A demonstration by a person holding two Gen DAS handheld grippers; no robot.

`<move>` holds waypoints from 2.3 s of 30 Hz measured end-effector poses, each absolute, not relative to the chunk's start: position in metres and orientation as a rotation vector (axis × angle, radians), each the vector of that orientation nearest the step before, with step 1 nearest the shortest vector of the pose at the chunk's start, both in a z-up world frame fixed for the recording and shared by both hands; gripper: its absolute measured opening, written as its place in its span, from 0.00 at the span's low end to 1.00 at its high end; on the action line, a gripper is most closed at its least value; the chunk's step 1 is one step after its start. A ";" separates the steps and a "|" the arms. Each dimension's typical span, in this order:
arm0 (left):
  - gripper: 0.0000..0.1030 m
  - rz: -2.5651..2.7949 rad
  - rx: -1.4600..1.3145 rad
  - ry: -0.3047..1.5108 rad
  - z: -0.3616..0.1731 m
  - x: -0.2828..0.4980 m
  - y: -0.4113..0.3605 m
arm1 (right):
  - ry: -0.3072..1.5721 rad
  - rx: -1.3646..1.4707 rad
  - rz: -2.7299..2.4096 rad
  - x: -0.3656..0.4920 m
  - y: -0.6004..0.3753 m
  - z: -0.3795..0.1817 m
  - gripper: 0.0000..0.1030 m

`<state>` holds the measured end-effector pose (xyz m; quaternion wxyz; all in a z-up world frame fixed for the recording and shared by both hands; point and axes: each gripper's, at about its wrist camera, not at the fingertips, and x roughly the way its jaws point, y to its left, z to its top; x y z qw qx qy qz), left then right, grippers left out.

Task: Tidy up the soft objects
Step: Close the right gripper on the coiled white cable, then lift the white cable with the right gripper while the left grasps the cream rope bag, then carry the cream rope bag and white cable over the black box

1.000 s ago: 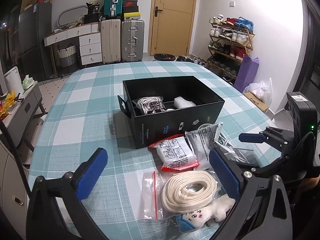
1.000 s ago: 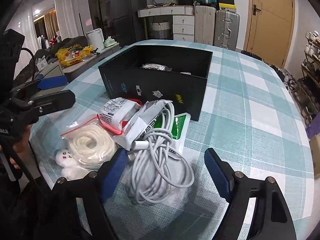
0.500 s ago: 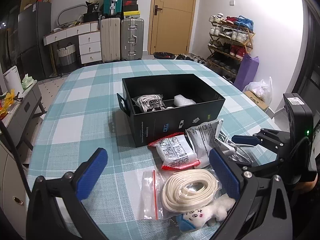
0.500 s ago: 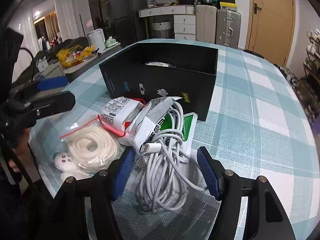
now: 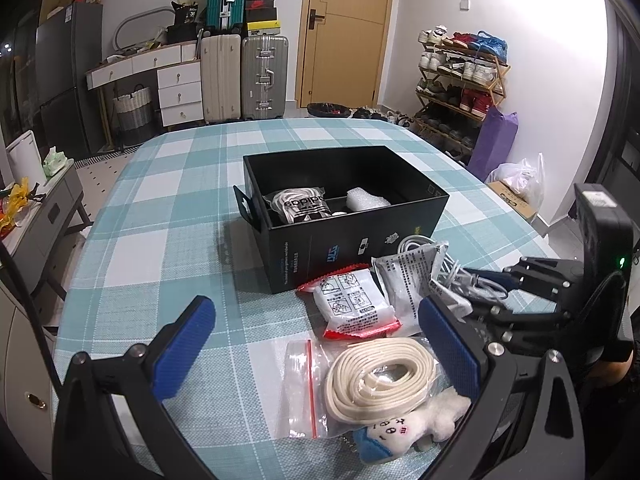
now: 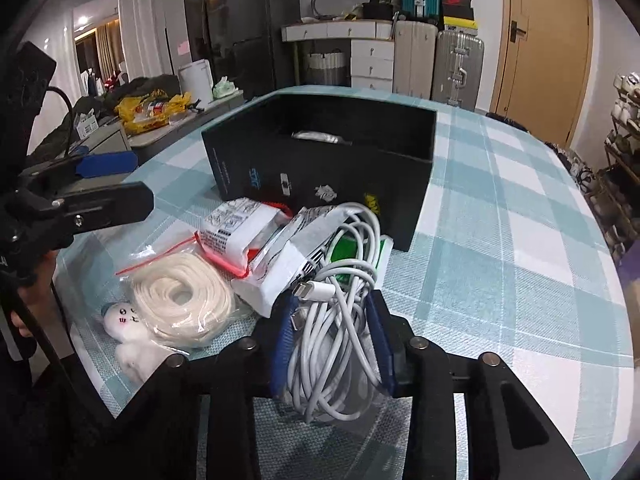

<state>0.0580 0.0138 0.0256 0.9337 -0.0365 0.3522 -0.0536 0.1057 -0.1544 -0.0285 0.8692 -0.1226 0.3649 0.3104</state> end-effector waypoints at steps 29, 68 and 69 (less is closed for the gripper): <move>0.99 -0.294 0.028 0.901 0.000 0.057 -0.026 | 0.552 -0.155 0.668 0.084 -0.177 0.024 0.23; 0.42 -0.291 0.030 0.889 0.023 0.047 -0.021 | 0.530 -0.140 0.664 0.083 -0.178 0.023 0.23; 0.42 -0.291 0.030 0.885 0.023 0.046 -0.021 | 0.530 -0.139 0.666 0.083 -0.178 0.023 0.23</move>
